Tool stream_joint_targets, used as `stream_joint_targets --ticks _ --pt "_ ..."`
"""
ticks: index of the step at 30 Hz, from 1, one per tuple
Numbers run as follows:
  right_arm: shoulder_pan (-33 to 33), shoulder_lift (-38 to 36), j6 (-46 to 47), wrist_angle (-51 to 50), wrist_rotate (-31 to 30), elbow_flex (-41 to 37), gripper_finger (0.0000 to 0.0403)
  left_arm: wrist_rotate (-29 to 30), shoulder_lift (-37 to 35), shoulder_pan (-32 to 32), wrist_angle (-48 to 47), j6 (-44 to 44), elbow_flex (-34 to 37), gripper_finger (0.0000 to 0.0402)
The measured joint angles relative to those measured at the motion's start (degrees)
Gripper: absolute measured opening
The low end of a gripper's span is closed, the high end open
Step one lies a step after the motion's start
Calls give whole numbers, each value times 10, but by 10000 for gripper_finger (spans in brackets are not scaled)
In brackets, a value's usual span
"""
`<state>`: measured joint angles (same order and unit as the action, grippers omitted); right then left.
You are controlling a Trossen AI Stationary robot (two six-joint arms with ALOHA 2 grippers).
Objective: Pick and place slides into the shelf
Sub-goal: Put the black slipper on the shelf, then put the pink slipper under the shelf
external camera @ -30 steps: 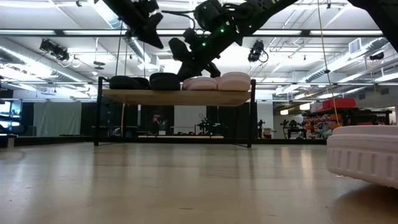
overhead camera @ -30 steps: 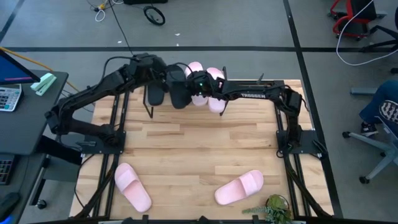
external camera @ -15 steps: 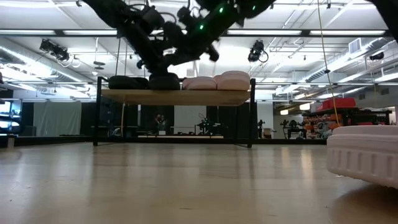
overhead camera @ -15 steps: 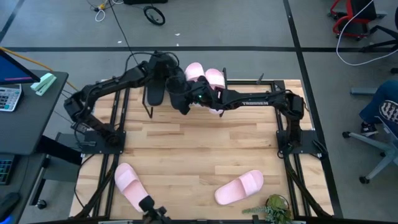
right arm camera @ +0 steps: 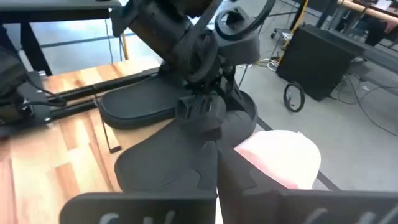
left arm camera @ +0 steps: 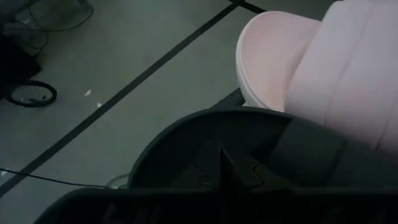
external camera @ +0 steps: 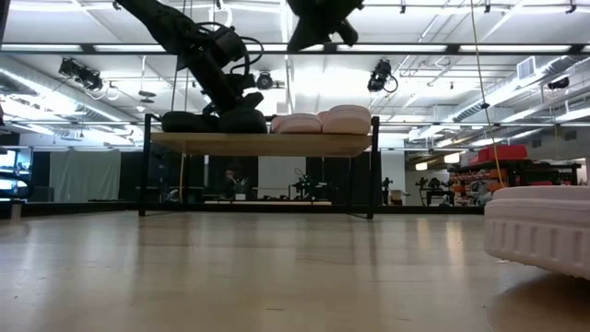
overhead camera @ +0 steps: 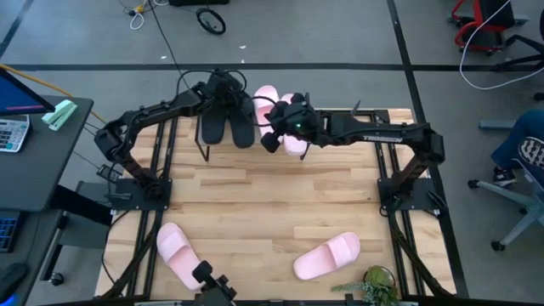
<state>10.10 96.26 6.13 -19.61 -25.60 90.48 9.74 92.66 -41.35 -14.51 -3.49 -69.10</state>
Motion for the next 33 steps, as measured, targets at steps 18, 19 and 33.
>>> stream_joint_targets --ticks 18,19,33 --pt "-10 -9 4 -187 7 0 1 3 24 18 -39 27 -2 3" --pt "-10 -9 -1 -187 7 0 1 5 26 20 -41 26 -2 3" --pt "-7 -9 -24 -186 1 0 1 39 -27 28 -63 -17 -1 18"
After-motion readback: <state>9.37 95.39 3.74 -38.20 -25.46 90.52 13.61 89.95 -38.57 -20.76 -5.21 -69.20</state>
